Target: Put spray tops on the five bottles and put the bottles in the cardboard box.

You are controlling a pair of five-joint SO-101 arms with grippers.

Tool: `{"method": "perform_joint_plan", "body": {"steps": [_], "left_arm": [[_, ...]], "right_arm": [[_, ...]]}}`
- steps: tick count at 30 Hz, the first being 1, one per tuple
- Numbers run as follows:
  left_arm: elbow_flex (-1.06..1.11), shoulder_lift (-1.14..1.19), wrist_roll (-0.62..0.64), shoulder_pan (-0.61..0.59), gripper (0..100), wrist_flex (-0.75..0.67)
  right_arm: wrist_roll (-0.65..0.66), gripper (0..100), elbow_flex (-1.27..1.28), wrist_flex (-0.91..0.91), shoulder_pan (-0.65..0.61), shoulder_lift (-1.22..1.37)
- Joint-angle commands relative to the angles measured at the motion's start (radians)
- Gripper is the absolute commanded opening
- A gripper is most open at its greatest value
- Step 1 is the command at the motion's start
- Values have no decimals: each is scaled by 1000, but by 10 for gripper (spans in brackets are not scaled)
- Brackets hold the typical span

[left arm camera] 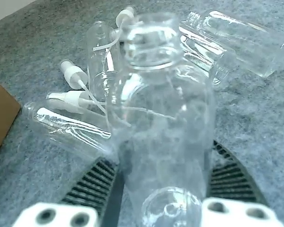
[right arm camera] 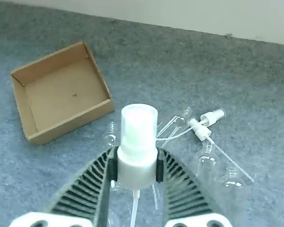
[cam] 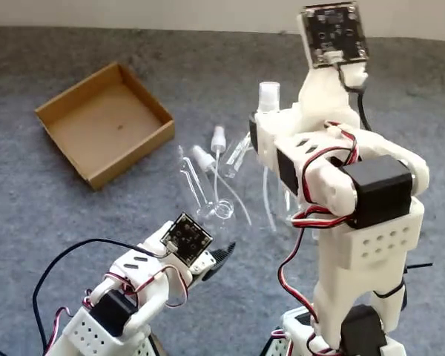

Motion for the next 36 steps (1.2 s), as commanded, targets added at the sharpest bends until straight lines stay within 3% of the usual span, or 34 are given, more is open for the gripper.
{"method": "perform_joint_plan", "body": {"steps": [1,9,18,29,36], "left_arm": [[21,-7,-2,16,109,2],[21,-8,-2,119,109,2],[21,-10,-2,130,109,-5],[21,-10,-2,130,109,-2],[21,-10,-2,128,109,-2]], "right_arm": [[-118,5,-7,-2,-12,-30],[-157,5,-5,15,-12,-163],[-157,5,2,13,-12,-240],[-155,5,395,-222,21,-254],[-155,5,404,-199,18,-357]]}}
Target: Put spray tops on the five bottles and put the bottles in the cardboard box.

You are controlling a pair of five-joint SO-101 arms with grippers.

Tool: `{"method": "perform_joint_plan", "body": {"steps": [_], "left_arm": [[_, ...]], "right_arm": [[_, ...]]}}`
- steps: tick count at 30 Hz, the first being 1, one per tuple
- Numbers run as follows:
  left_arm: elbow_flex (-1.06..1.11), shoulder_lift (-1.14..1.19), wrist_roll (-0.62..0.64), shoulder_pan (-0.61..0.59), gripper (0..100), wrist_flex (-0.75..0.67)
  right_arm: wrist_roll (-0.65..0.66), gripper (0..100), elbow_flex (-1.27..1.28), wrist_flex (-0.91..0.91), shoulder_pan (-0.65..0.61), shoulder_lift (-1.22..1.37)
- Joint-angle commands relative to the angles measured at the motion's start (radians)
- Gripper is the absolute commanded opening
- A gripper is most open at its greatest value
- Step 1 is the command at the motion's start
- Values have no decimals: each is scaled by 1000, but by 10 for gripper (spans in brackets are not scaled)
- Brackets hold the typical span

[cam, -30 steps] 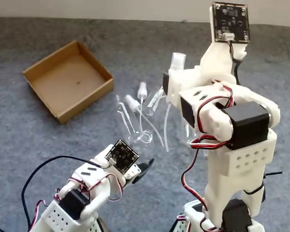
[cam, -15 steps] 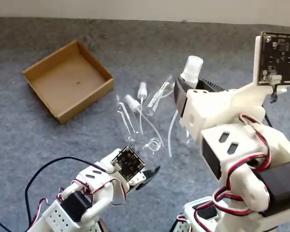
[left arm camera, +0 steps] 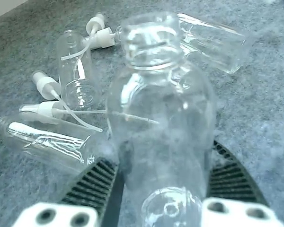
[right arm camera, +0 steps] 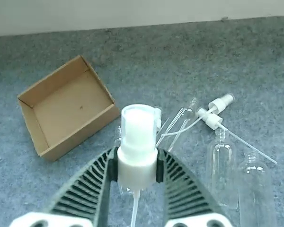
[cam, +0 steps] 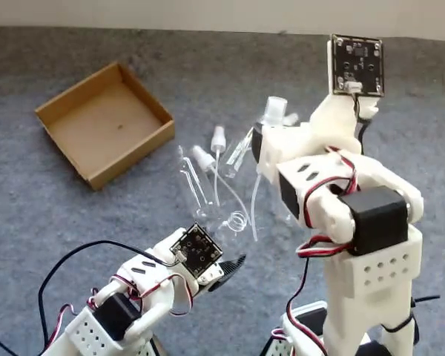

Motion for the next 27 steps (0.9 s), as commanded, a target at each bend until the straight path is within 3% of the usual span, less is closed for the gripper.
{"method": "perform_joint_plan", "body": {"steps": [1,5,16,27], "left_arm": [[21,-10,-2,16,109,-2],[21,-10,-2,16,109,-3],[21,-10,-2,13,109,0],[21,-10,-2,12,109,0]], "right_arm": [[-8,5,-1,-12,10,-139],[-8,7,45,-85,13,-289],[-8,9,596,-519,15,-484],[-8,9,736,-659,15,-616]]}}
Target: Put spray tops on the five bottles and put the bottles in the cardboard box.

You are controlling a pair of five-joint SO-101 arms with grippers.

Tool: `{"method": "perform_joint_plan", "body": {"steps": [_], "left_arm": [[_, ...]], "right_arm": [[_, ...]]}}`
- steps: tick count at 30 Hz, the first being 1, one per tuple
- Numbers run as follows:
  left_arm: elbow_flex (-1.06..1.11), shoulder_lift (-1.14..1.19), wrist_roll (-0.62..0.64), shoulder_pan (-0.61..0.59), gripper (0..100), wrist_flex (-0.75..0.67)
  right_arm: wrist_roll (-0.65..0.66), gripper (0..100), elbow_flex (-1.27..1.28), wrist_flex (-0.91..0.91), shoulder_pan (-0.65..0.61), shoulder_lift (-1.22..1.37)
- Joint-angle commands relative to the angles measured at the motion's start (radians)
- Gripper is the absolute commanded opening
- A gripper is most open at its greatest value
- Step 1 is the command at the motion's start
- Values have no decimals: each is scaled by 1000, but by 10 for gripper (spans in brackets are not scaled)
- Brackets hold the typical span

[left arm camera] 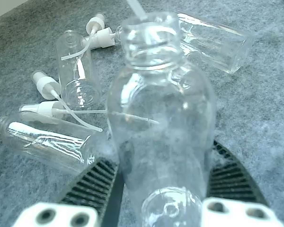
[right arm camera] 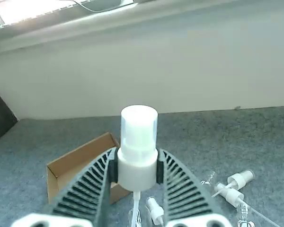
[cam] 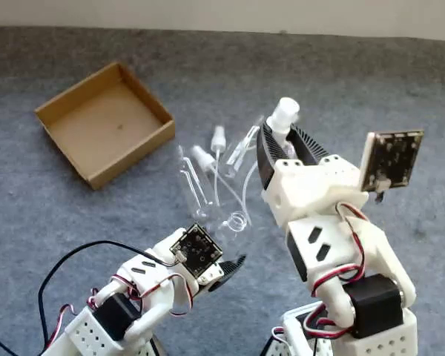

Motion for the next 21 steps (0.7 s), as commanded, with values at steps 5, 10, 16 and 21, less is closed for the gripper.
{"method": "perform_joint_plan", "body": {"steps": [5,10,16,21], "left_arm": [[21,-10,-2,10,109,0],[21,-10,-2,10,109,0],[21,-10,-2,10,109,0],[21,-10,-2,10,109,0]], "right_arm": [[-8,9,-62,15,12,-24],[-11,9,-110,53,7,-27],[-15,9,-104,50,5,-27],[-15,9,-113,54,5,-28]]}}
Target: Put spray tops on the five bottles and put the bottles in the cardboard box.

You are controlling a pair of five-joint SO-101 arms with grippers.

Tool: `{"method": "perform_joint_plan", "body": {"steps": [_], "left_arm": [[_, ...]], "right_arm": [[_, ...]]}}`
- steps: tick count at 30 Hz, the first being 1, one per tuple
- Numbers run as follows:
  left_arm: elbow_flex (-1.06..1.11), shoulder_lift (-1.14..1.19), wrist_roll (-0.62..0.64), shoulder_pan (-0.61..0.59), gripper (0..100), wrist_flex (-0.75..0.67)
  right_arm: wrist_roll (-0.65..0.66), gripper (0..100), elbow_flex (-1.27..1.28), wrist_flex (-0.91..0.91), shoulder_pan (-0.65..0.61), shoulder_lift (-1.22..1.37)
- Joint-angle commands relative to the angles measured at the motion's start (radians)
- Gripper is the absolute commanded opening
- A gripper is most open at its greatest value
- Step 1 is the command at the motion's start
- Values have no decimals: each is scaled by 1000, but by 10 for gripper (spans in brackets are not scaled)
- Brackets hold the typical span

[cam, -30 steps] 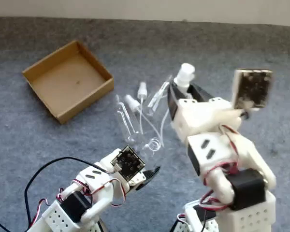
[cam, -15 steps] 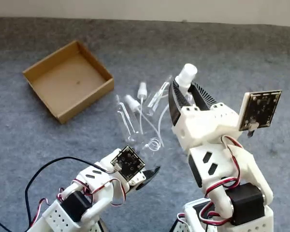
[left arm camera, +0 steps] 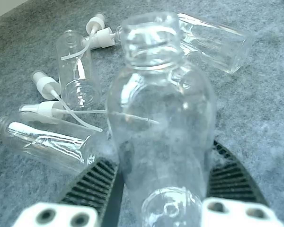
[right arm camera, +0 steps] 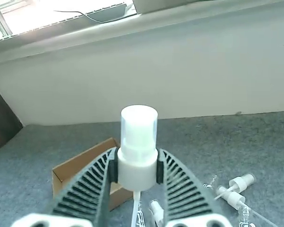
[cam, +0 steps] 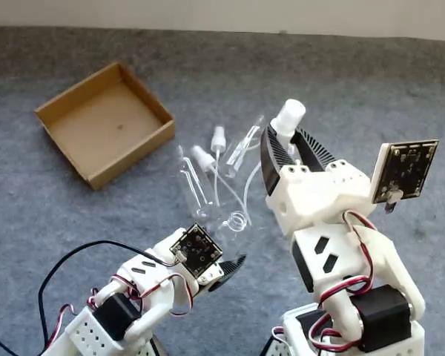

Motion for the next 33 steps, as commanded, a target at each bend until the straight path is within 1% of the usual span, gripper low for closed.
{"method": "perform_joint_plan", "body": {"steps": [1,4,10,18,29,33], "left_arm": [[21,-10,-2,10,109,0],[21,-10,-2,8,109,0],[21,-10,-2,8,109,-2],[21,-10,-2,8,109,0],[21,-10,-2,8,109,0],[21,-10,-2,7,109,-5]], "right_arm": [[-8,9,-58,5,5,-10],[-9,9,-53,5,-4,-10],[-9,9,-25,5,-102,-10],[0,9,33,7,-102,-10],[0,9,30,7,-102,-12],[0,9,101,42,-102,-12]]}}
